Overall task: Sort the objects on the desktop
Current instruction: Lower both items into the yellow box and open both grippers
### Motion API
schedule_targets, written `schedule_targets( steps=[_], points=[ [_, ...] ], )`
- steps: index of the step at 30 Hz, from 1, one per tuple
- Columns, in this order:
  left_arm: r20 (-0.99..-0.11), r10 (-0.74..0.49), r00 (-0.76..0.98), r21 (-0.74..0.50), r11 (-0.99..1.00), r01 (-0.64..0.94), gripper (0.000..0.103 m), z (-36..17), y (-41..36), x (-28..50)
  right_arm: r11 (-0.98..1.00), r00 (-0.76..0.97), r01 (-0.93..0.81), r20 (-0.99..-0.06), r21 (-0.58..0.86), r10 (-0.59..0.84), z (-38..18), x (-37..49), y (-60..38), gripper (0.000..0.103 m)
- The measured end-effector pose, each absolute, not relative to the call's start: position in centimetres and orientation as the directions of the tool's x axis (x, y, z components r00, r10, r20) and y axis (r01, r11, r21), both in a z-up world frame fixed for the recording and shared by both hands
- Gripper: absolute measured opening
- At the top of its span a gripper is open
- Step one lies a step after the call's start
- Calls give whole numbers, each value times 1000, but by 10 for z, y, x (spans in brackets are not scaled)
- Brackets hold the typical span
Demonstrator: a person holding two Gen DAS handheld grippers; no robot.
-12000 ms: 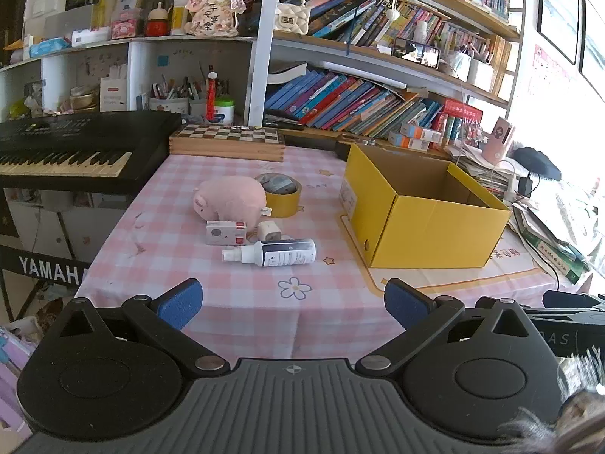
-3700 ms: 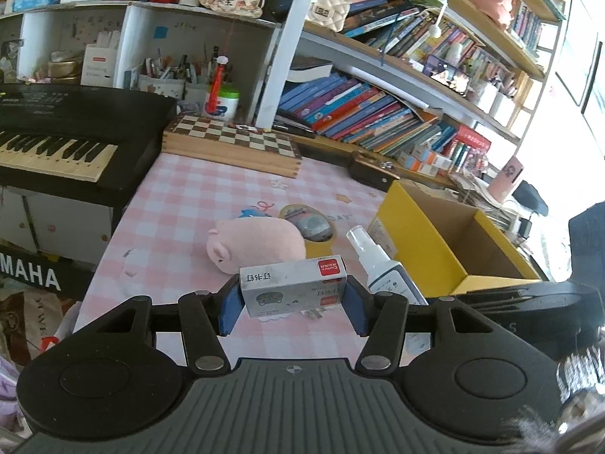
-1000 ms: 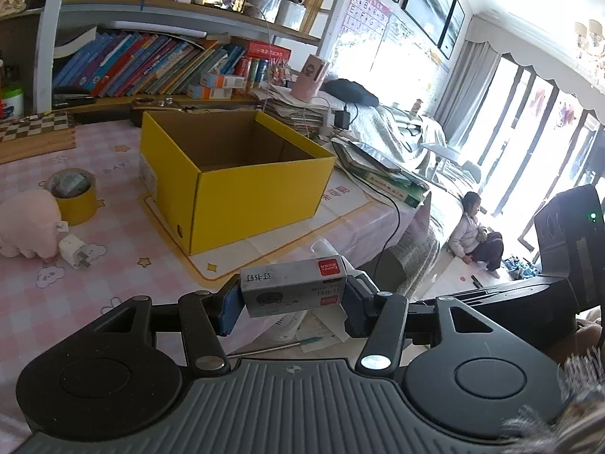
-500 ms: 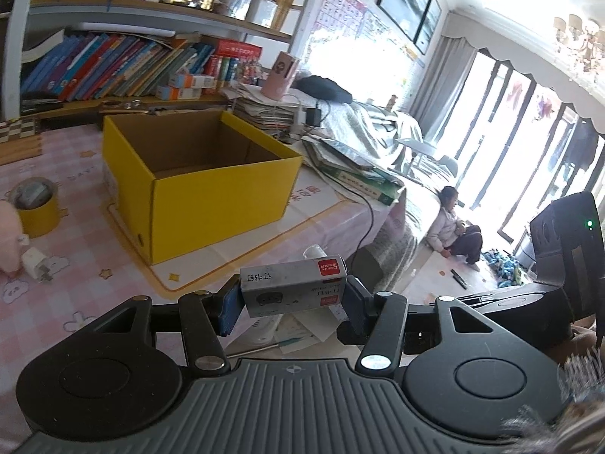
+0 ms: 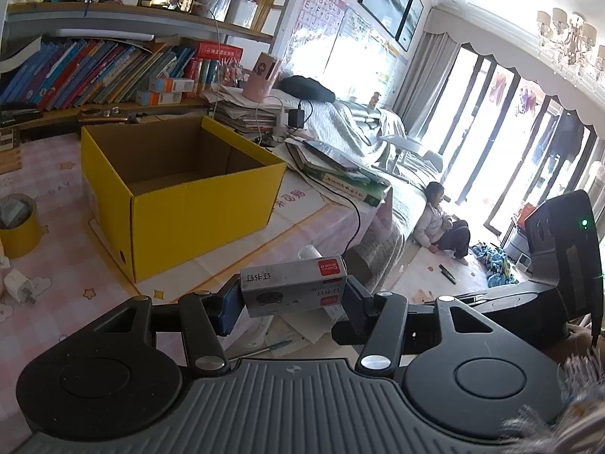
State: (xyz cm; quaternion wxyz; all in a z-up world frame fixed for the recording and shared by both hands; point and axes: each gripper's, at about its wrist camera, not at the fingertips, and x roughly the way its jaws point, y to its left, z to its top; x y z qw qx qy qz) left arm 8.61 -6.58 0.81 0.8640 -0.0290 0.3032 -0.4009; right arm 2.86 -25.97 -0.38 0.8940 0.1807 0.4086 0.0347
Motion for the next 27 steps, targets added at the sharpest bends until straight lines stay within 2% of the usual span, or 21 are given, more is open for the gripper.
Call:
schedule_targets(
  steps=[7,15,27],
  points=[
    [-476,-712,516,-291,682,671,52,14,-65,104,936,666,61,-712,348,221,1,45,-258,33],
    [-409,-725,554,-264,675,689,52,32,-70,133,950,695,20,-687,311,210,18,79,-263,33],
    [-334,-694,638,-196,713,673,52,55,-80,199,973,754,-58,-629,222,188,50,163,-275,33]
  ],
)
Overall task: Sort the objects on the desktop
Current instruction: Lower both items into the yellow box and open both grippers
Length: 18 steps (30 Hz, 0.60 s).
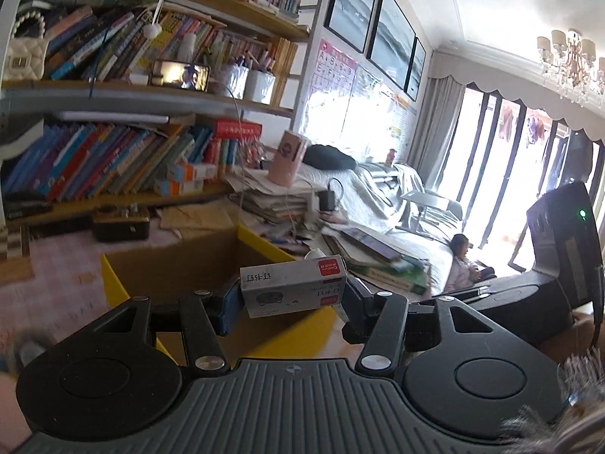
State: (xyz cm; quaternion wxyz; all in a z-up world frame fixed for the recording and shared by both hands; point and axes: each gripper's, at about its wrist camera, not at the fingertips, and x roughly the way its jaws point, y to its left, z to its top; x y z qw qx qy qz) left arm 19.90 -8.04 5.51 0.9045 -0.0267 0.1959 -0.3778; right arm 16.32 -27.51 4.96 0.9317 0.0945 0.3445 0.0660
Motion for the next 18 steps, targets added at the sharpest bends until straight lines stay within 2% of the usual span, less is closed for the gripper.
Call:
schedule_targets(
  steps=[8,15,18],
  points=[
    [-369,-676,638,-165,723,671,52,48,-96,256,989,724,-117,-674,86,144,39,233,-273,33],
    [-504,-627,594,-122,733,670,52,21,-123,315,987,638,-162,-761,13,115,14,299,-274,33],
    [-572,-595,565,-131,746,653,52,7,-133,340,971,613,-227,-786,-74,83,4,318,-265,33]
  ],
)
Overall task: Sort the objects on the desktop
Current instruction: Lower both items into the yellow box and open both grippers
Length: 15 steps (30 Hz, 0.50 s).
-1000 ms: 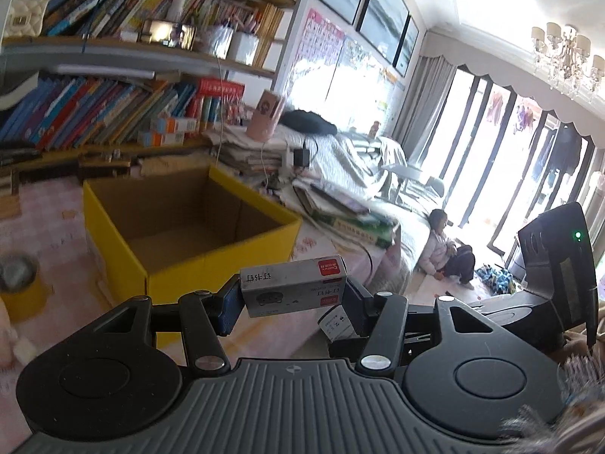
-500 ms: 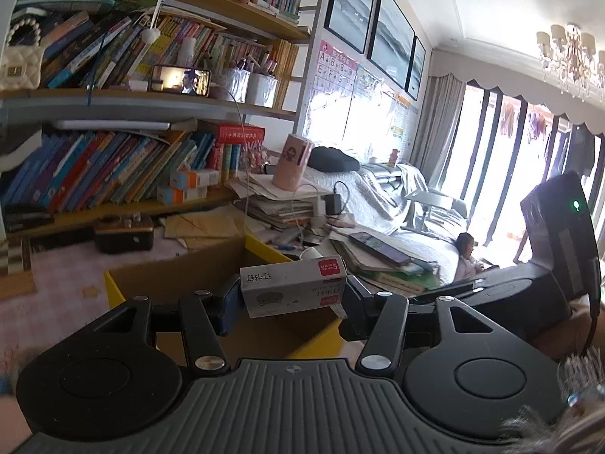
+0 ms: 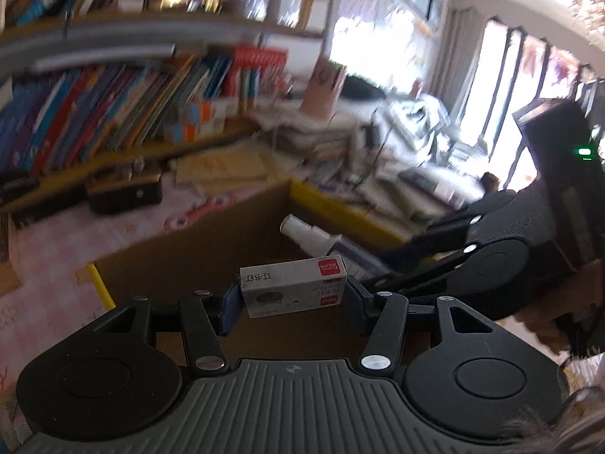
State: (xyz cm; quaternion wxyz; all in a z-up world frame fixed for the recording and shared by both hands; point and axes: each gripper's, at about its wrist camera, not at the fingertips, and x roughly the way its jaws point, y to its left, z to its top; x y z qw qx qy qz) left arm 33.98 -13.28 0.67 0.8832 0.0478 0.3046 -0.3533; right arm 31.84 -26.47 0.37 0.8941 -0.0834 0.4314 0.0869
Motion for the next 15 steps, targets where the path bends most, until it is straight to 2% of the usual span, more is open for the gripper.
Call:
schedule_targets(
  steps=[10,15],
  points=[
    [-696,-468,544,-7,762,647,52,-23,-148,376,922,455,-364,-889,-134,50,-33,369,-249,33],
    [-724,-438,533,63,728,683,54,-29,-156,377,893,381,-422,-925,-157,17,-48,383,-240,33]
  ],
)
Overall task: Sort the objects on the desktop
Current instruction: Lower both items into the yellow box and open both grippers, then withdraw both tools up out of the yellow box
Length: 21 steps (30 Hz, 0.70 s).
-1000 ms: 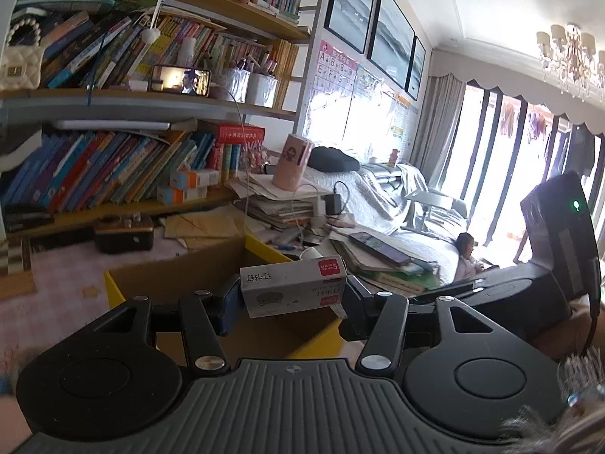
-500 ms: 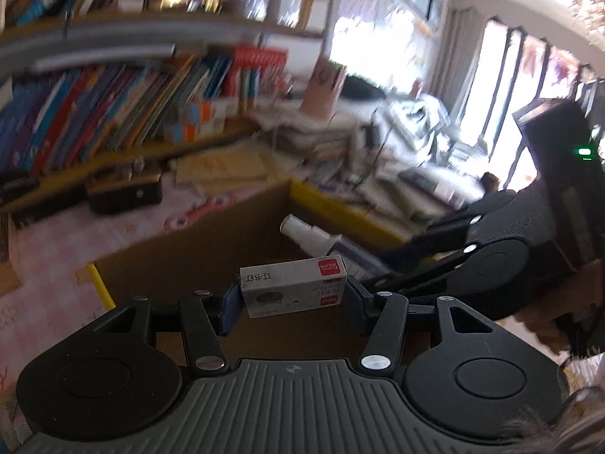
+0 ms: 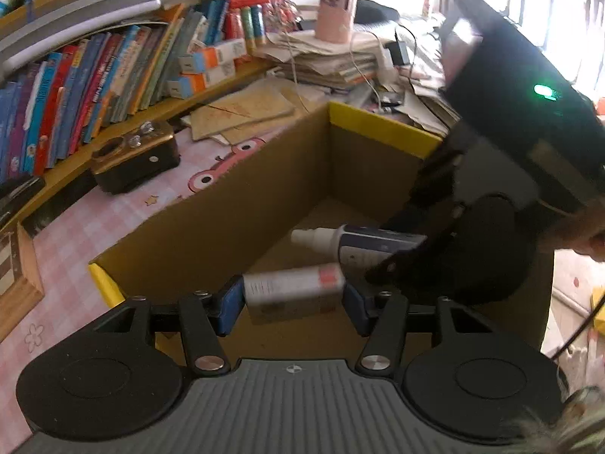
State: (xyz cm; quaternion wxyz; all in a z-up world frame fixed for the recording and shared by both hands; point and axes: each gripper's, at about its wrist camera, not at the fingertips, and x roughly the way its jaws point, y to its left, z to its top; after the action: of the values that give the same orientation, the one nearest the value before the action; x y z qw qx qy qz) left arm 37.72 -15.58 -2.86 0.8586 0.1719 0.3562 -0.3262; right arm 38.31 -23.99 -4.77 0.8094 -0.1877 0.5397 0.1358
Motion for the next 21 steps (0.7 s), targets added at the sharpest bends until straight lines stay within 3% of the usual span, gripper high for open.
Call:
schedule_targets(
  steps=[8,10,12,14,16,21],
  points=[
    [-714,-437,547,59,742,668,58,-26,-153,376,901,374,-413,-927,-129,39,-45,388,-241,34],
    [-697,-425,578,69,762,644,78,-23,-149,375,906,392,-404,-919,-123,51,-39,383,-245,47],
    [-665,-453,593,32,777,629,87,-16,-140,372,920,431,-379,-898,-98,83,-29,377,-251,53],
    [-630,-475,615,-6,795,607,87,-6,-130,368,939,484,-338,-868,-67,112,-15,368,-257,57],
    [-585,-492,644,-36,810,586,88,6,-120,362,956,554,-288,-823,-49,125,0,356,-263,70],
    [-491,-509,707,-98,838,536,93,30,-97,344,980,702,-201,-698,-7,139,35,320,-273,80]
  ],
)
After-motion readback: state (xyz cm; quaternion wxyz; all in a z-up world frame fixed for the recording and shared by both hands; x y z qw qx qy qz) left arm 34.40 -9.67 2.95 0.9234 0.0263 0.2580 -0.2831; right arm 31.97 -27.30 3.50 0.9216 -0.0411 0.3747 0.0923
